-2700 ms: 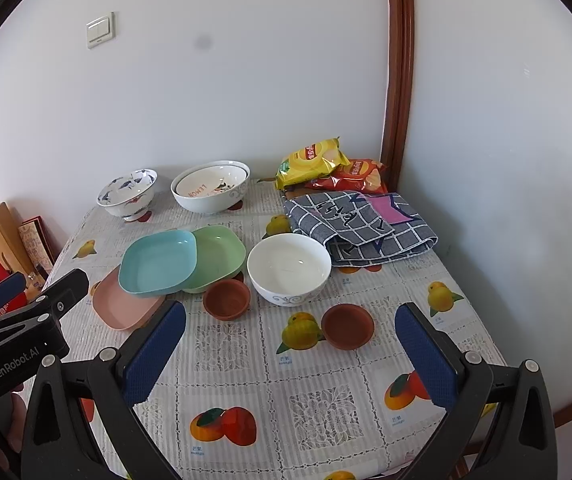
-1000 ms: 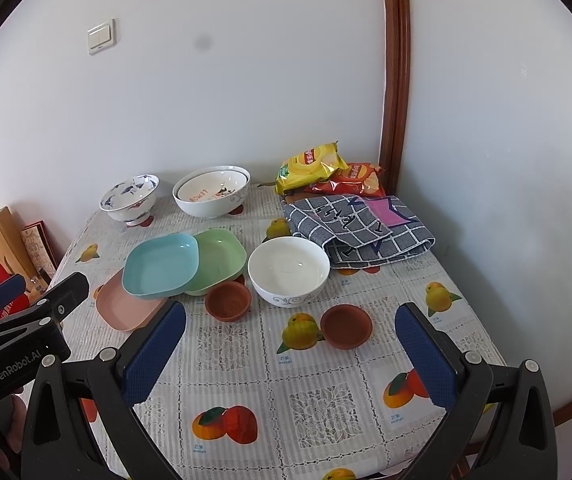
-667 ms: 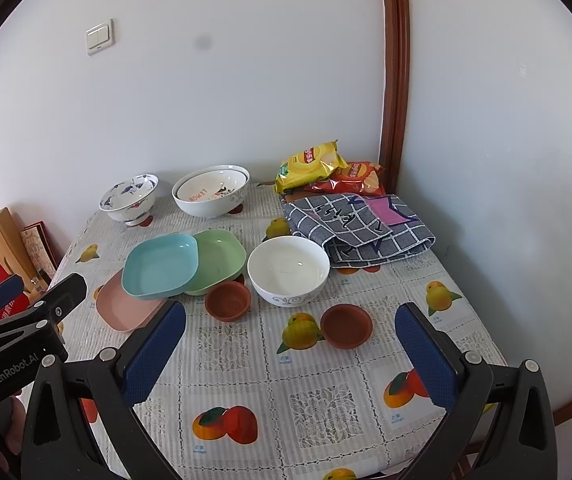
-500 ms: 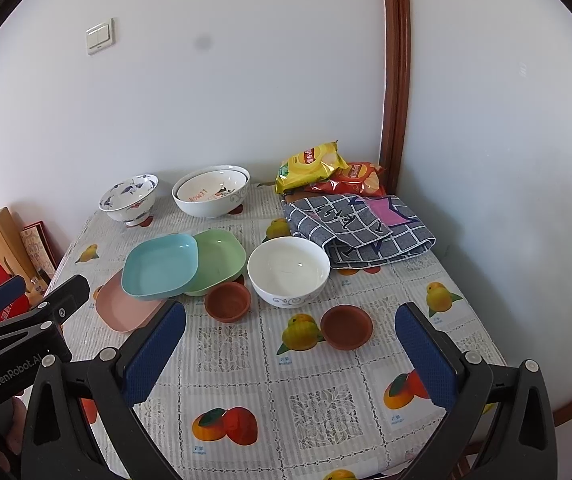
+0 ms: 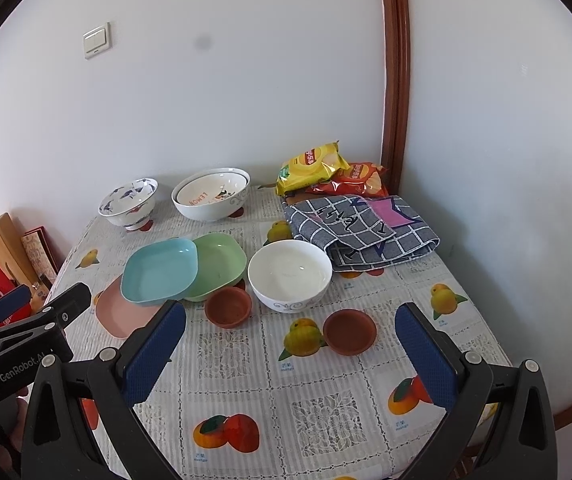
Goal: Organize plates and bowls
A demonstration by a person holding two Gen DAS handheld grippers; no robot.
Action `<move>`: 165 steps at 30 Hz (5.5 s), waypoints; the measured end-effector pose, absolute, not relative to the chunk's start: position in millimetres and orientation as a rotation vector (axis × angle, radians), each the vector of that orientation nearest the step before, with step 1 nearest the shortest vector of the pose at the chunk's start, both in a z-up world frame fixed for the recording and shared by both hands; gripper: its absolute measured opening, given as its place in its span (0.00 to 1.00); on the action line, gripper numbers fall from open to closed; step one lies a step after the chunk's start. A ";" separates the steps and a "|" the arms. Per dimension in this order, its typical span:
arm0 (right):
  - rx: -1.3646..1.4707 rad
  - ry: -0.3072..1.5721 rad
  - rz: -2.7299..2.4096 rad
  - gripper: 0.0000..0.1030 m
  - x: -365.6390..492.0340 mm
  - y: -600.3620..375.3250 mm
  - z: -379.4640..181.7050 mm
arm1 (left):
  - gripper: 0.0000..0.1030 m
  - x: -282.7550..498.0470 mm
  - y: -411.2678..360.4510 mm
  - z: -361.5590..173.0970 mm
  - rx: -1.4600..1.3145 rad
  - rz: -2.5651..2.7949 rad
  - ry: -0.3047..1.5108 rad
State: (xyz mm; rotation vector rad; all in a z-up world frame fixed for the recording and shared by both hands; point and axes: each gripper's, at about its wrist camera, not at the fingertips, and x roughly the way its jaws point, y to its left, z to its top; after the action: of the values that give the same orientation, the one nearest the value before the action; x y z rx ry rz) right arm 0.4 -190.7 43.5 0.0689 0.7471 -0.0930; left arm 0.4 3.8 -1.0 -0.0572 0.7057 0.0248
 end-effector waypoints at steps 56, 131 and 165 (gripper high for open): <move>-0.001 0.968 0.134 0.55 176.3 -95.2 -85.9 | 0.83 169.6 90.2 -122.5 -0.133 0.063 0.946; 0.005 0.839 0.148 0.07 106.6 -88.4 -18.0 | 0.15 90.1 77.9 -65.3 -0.239 -0.080 0.805; -0.082 1.017 0.284 0.07 117.0 -13.8 -96.8 | 0.15 76.3 147.9 -147.3 -0.345 0.100 0.963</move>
State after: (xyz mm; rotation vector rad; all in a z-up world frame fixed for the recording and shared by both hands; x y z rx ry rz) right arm 117.0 -13.8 -96.8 -0.0820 1.0174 0.2836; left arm 76.3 147.9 -147.3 -0.3447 0.9635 0.0996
